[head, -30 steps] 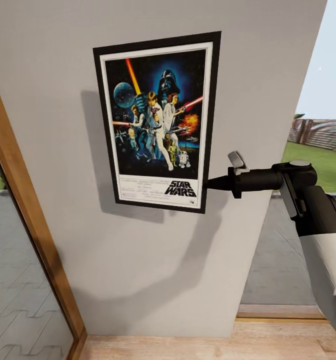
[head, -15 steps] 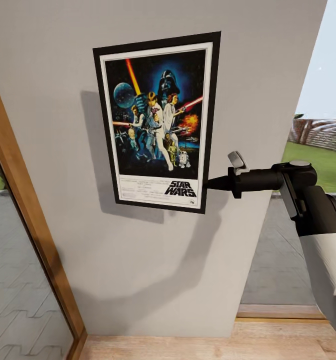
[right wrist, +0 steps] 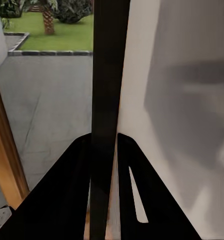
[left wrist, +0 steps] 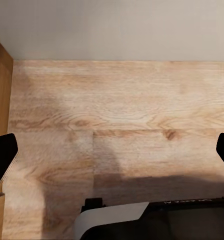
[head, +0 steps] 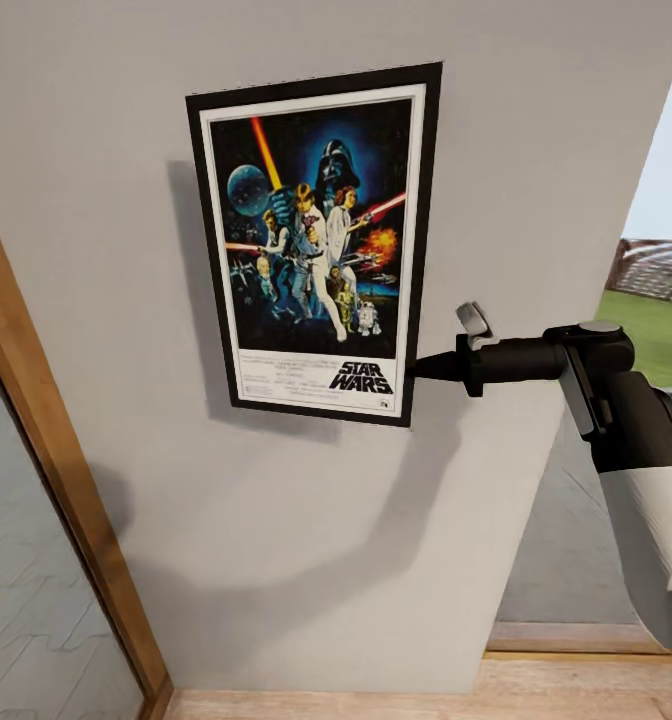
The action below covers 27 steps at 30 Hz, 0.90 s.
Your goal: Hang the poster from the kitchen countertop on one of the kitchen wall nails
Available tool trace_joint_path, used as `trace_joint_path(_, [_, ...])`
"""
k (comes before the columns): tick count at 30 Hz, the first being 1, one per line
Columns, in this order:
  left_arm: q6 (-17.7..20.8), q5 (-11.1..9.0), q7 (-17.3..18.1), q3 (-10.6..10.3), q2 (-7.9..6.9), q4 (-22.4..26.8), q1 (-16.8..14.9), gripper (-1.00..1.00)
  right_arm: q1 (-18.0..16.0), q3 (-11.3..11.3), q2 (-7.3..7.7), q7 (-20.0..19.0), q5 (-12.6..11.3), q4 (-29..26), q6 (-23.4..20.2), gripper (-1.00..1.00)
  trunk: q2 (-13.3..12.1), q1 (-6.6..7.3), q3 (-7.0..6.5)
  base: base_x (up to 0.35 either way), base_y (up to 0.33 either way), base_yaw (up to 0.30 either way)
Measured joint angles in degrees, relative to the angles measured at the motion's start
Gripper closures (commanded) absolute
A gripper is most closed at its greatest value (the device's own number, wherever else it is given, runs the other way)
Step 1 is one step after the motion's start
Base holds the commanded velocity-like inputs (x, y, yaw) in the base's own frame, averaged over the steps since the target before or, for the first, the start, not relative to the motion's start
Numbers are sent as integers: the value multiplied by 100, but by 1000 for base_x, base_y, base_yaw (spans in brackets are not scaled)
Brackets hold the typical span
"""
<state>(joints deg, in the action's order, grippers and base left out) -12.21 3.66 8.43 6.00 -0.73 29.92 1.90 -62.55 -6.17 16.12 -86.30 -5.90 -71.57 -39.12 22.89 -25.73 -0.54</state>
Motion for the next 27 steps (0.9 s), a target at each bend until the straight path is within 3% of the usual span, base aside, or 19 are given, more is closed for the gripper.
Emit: trace_joint_path(27, [-1,0,-1,-1,0,-1,0,-100,0,-3,0,0,1,0,3,100,-1,-3,0,33,7,0])
